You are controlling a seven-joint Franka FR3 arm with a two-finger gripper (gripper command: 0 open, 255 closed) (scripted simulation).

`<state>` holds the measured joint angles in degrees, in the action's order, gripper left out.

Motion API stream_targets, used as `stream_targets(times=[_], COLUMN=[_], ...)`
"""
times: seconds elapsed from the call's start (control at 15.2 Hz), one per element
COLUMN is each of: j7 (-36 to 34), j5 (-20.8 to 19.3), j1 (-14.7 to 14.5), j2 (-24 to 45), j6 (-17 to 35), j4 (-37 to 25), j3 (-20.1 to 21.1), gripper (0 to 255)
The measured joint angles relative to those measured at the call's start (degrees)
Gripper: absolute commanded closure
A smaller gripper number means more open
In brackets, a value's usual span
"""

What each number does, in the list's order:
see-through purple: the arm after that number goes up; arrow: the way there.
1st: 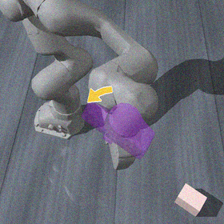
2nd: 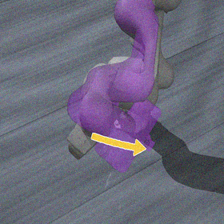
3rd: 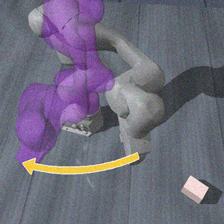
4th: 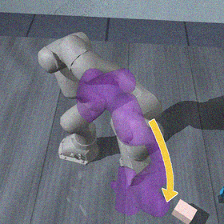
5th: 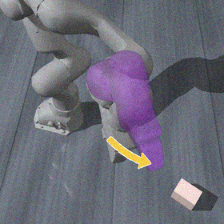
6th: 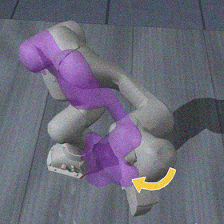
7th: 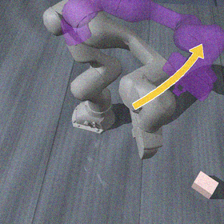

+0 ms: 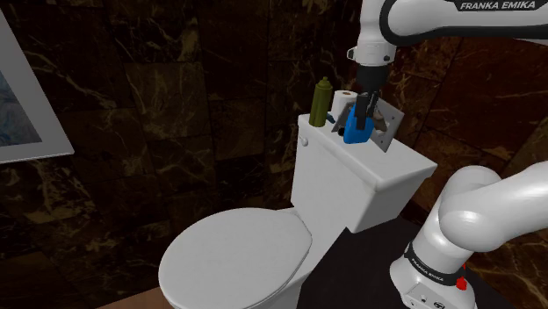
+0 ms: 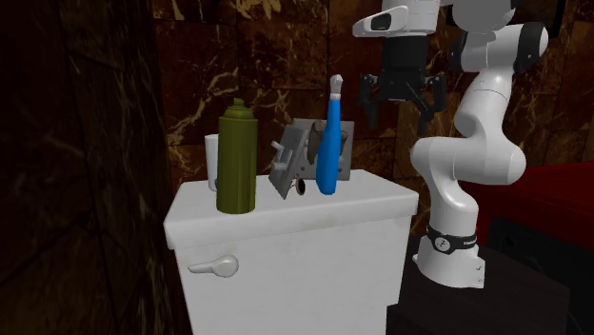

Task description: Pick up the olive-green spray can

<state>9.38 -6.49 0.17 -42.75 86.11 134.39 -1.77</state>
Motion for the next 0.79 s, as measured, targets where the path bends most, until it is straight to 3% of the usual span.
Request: stream_targets(times=[0.26,0.79], j7=[4.7,22.5], j5=[-2.8,-11.6], j1=[-0.4,-1.9], j2=[2.3,12.7], j6=[1.4,8.5], j4=[-2.0,-10.7], j3=[-1.6,-7.7], gripper=[0,0])
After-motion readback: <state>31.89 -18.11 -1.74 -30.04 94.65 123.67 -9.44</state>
